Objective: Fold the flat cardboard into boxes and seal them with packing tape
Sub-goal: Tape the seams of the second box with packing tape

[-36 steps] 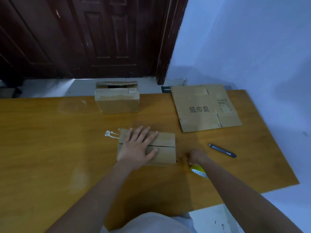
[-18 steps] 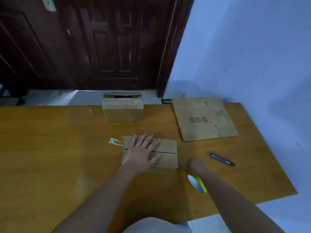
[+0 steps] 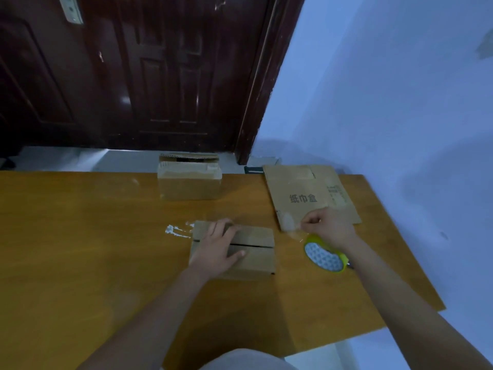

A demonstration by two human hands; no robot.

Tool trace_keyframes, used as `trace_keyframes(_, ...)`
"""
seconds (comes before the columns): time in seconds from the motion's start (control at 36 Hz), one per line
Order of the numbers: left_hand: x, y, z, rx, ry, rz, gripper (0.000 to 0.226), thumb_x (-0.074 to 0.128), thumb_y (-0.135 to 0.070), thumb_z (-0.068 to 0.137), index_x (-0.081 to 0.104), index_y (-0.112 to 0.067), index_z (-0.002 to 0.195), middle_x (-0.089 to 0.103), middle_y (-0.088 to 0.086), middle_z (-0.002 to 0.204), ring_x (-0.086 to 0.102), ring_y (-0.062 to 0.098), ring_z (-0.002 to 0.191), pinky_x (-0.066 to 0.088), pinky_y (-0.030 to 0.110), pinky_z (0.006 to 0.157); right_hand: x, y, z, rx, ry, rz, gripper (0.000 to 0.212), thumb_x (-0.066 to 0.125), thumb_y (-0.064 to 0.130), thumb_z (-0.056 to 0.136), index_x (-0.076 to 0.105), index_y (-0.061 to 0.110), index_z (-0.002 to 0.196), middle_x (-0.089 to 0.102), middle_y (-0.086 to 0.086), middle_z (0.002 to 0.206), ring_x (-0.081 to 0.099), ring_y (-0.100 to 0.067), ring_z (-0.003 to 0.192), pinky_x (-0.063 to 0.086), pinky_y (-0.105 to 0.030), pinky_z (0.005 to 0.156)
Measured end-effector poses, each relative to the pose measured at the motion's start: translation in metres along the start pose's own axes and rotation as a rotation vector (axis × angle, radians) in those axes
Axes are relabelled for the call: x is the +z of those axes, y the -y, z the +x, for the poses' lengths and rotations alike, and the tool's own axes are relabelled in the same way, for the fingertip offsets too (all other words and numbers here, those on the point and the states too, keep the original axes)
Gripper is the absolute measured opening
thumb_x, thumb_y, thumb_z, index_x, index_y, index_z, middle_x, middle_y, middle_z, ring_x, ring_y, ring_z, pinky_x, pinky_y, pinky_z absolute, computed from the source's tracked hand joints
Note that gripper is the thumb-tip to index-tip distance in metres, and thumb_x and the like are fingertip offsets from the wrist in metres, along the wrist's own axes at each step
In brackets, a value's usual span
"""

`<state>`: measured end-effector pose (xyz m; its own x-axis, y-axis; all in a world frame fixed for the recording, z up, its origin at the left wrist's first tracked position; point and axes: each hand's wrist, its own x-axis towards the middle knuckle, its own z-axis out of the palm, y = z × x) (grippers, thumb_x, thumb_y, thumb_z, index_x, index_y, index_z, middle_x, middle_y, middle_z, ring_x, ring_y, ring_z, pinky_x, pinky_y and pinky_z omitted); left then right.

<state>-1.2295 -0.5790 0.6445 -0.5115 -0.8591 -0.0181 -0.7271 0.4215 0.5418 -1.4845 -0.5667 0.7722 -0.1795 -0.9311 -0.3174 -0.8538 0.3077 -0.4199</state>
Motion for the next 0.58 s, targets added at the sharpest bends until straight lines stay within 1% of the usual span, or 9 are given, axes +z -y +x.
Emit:
trace_keyframes(0.08,-0.003,0.002,-0.004,0.021,-0.072,-0.162,0.034,0.059,-0.028,0.091,0.054,-0.014,0.122,0.048,0.001,0.115,0.04,0.017,0.112,0.038,0.029,0.093,0.0,0.019,-0.003,-0.092,0.01,0.007,0.026,0.07,0.039,0.081,0.063,0.032,0.057,0.061,0.004,0.064,0.055,-0.017,0.062,0.044,-0.035,0.06)
trace_keyframes(0.11,-0.004,0.002,-0.005,0.023,-0.097,-0.215,0.025,0.061,-0.02,0.089,0.059,-0.012,0.113,0.052,-0.001,0.104,0.045,0.017,0.104,0.041,0.028,0.087,0.002,0.025,-0.003,-0.107,0.025,0.003,0.025,0.069,0.043,0.08,0.065,0.031,0.058,0.061,-0.001,0.065,0.053,-0.018,0.059,0.041,-0.034,0.058)
trace_keyframes(0.17,-0.008,0.002,-0.007,0.001,-0.114,-0.312,0.014,0.058,-0.014,0.09,0.064,-0.011,0.103,0.052,-0.005,0.092,0.048,0.013,0.093,0.037,0.016,0.077,0.008,0.036,0.0,-0.14,0.063,0.011,0.025,0.069,0.045,0.079,0.067,0.029,0.061,0.056,-0.001,0.059,0.046,-0.016,0.053,0.035,-0.032,0.054)
trace_keyframes(0.22,-0.015,0.001,-0.008,-0.047,-0.094,-0.391,0.019,0.052,-0.022,0.095,0.065,-0.015,0.108,0.057,-0.007,0.098,0.05,0.01,0.094,0.036,0.011,0.073,0.016,0.047,0.003,-0.157,0.101,-0.013,0.026,0.069,0.045,0.08,0.066,0.028,0.061,0.047,0.006,0.049,0.037,-0.011,0.046,0.029,-0.028,0.051)
trace_keyframes(0.28,-0.018,0.0,-0.008,-0.12,-0.053,-0.522,0.029,0.045,-0.035,0.097,0.065,-0.02,0.111,0.061,-0.006,0.108,0.053,0.011,0.104,0.04,0.021,0.086,0.026,0.057,0.007,-0.173,0.138,-0.041,0.026,0.069,0.043,0.08,0.066,0.028,0.06,0.042,0.006,0.046,0.035,-0.012,0.044,0.026,-0.028,0.051)
trace_keyframes(0.36,-0.019,0.0,-0.01,-0.221,-0.029,-0.821,0.049,0.037,-0.059,0.092,0.068,-0.025,0.107,0.063,-0.002,0.114,0.054,0.015,0.113,0.038,0.03,0.101,0.039,0.069,0.011,-0.185,0.18,-0.145,0.02,0.068,0.039,0.082,0.066,0.031,0.065,0.051,0.008,0.052,0.044,-0.01,0.049,0.031,-0.026,0.047)
trace_keyframes(0.44,-0.019,0.0,-0.008,-0.268,-0.023,-0.953,0.056,0.034,-0.079,0.079,0.07,-0.036,0.085,0.065,-0.011,0.098,0.057,0.009,0.099,0.04,0.022,0.091,0.049,0.079,0.013,-0.198,0.189,-0.216,0.014,0.066,0.036,0.082,0.068,0.029,0.07,0.056,0.012,0.059,0.05,-0.009,0.057,0.036,-0.024,0.049)
trace_keyframes(0.53,-0.024,-0.007,-0.005,-0.231,-0.023,-0.941,0.046,0.053,-0.06,0.082,0.063,-0.016,0.076,0.057,-0.007,0.08,0.051,0.002,0.074,0.035,0.014,0.071,0.053,0.09,0.013,-0.223,0.196,-0.238,0.014,0.064,0.035,0.084,0.067,0.027,0.073,0.055,0.014,0.061,0.047,-0.007,0.054,0.037,-0.023,0.05)
trace_keyframes(0.58,-0.021,-0.008,-0.002,-0.22,-0.064,-0.998,0.026,0.06,-0.035,0.084,0.06,-0.016,0.067,0.055,-0.011,0.067,0.049,0.0,0.066,0.033,0.015,0.066,0.053,0.098,0.011,-0.241,0.196,-0.252,0.013,0.063,0.038,0.084,0.066,0.029,0.075,0.055,0.015,0.062,0.045,-0.004,0.052,0.034,-0.02,0.047)
